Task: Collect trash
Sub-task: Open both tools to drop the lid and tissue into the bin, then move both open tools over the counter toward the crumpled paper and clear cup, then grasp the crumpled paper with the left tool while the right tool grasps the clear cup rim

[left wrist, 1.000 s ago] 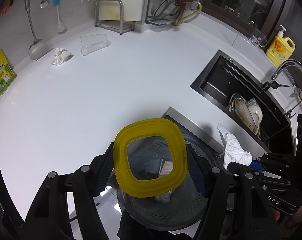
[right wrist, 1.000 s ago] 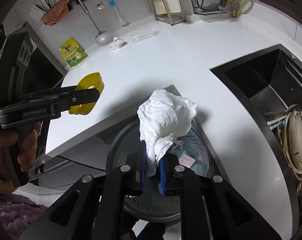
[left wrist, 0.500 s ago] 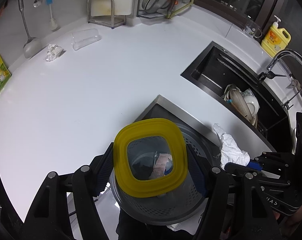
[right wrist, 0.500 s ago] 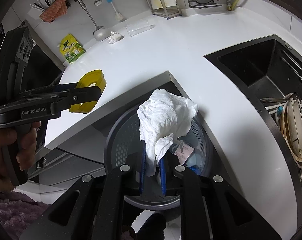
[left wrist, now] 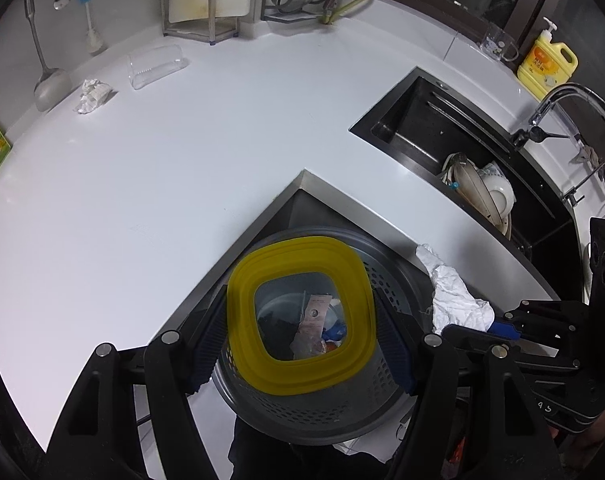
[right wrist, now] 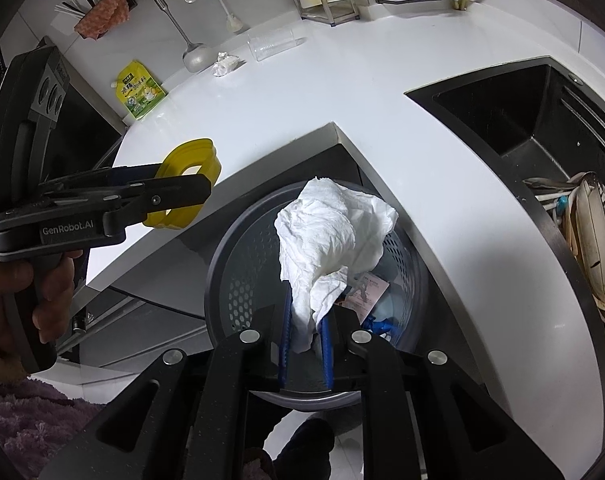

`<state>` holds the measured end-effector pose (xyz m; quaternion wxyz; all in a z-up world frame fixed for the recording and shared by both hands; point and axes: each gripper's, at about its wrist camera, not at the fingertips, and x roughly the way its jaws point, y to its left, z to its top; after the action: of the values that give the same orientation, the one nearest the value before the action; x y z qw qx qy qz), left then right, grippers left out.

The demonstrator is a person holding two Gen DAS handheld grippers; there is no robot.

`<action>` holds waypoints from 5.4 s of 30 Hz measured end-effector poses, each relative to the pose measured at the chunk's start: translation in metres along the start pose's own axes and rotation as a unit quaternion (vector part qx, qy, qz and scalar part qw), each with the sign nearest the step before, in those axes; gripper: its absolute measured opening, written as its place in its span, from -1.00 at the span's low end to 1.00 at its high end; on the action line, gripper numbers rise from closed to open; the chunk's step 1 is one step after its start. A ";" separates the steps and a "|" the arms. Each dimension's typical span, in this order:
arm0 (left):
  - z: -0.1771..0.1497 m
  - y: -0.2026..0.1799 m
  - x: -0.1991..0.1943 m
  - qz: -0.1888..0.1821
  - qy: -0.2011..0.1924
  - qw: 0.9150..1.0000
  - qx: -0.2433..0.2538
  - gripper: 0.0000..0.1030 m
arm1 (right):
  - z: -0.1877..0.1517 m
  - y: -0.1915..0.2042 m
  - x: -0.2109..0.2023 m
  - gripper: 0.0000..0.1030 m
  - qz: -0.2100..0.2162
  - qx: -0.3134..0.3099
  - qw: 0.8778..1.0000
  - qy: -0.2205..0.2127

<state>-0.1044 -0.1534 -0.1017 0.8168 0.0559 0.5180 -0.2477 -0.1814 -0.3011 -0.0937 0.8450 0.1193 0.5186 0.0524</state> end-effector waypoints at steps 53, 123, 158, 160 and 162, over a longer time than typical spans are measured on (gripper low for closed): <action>0.000 0.015 0.032 -0.039 0.044 0.998 -0.016 0.75 | -0.009 -0.010 0.026 0.09 -0.004 0.053 0.998 0.023; 0.242 0.347 0.129 0.061 -0.008 0.998 -0.034 0.75 | 0.395 0.126 0.247 0.43 -0.133 -0.031 0.988 -0.068; 0.227 0.293 0.066 0.056 -0.060 0.997 0.010 -0.85 | 0.351 0.096 0.194 -0.92 -0.102 0.000 0.992 -0.077; 0.221 0.283 0.058 0.057 -0.064 0.996 0.010 -0.85 | 0.338 0.092 0.180 -0.92 -0.102 0.000 0.992 -0.079; 0.214 0.273 0.050 0.057 -0.065 0.996 0.009 -0.85 | 0.328 0.090 0.168 -0.92 -0.103 0.002 0.991 -0.081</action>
<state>0.2140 -0.0073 -0.0930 0.8608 0.0767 0.4576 -0.2089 0.1899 -0.2272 -0.0740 0.8849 0.0706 0.4581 -0.0461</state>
